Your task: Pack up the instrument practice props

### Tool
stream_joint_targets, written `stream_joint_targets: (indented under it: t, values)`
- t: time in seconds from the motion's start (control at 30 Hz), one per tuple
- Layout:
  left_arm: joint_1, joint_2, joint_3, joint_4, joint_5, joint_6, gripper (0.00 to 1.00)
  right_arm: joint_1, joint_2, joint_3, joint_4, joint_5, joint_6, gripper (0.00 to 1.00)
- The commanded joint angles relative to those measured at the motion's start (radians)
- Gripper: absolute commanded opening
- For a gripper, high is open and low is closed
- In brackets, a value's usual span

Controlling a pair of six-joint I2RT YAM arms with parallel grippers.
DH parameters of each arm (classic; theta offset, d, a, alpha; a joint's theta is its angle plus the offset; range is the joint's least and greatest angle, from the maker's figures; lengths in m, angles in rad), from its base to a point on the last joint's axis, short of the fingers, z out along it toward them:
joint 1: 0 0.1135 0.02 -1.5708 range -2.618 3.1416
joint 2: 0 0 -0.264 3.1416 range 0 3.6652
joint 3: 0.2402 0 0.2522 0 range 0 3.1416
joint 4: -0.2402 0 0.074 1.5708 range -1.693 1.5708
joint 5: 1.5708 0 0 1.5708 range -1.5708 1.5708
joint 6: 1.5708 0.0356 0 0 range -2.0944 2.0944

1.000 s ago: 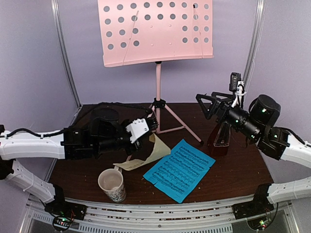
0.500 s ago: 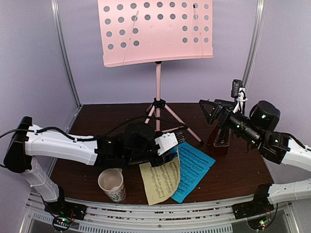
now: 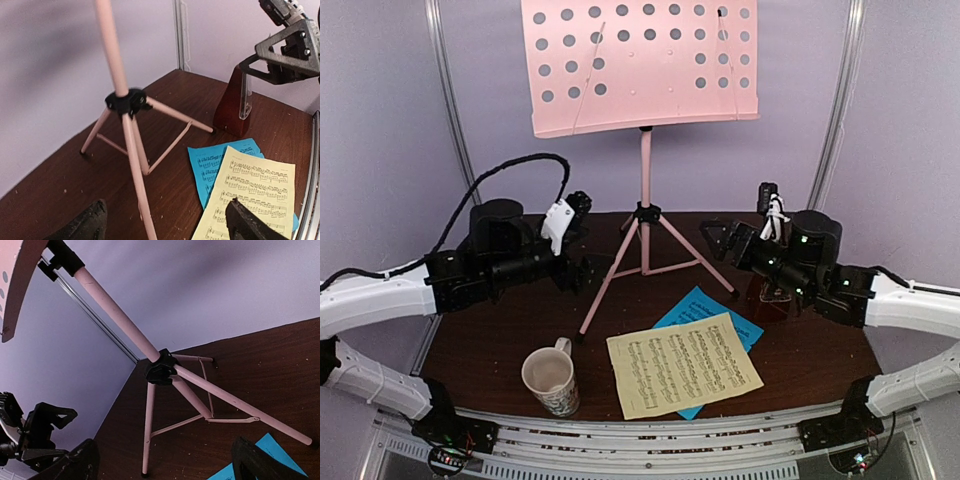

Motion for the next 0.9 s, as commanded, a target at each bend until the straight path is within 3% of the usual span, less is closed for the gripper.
stream_joint_targets:
  t: [0.0, 0.1, 0.3, 0.5, 0.73, 0.87]
  values:
    - [0.118, -0.032, -0.113, -0.017, 0.234, -0.203, 0.85, -0.005, 0.14, 0.138, -0.024, -0.029, 0.22, 0.92]
    - [0.197, 0.002, -0.118, -0.006, 0.323, -0.244, 0.84, -0.006, 0.254, 0.196, 0.0, -0.053, 0.297, 0.91]
    - [0.285, 0.211, 0.027, -0.014, 0.512, -0.293, 0.81, -0.026, 0.424, 0.288, 0.091, -0.121, 0.443, 0.91]
    - [0.338, 0.405, 0.184, -0.016, 0.577, -0.274, 0.78, -0.051, 0.576, 0.377, 0.169, -0.195, 0.542, 0.78]
    - [0.38, 0.522, 0.248, 0.056, 0.684, -0.26, 0.67, -0.061, 0.64, 0.42, 0.19, -0.17, 0.586, 0.72]
    - [0.379, 0.544, 0.254, 0.031, 0.714, -0.159, 0.62, -0.07, 0.657, 0.434, 0.199, -0.174, 0.59, 0.66]
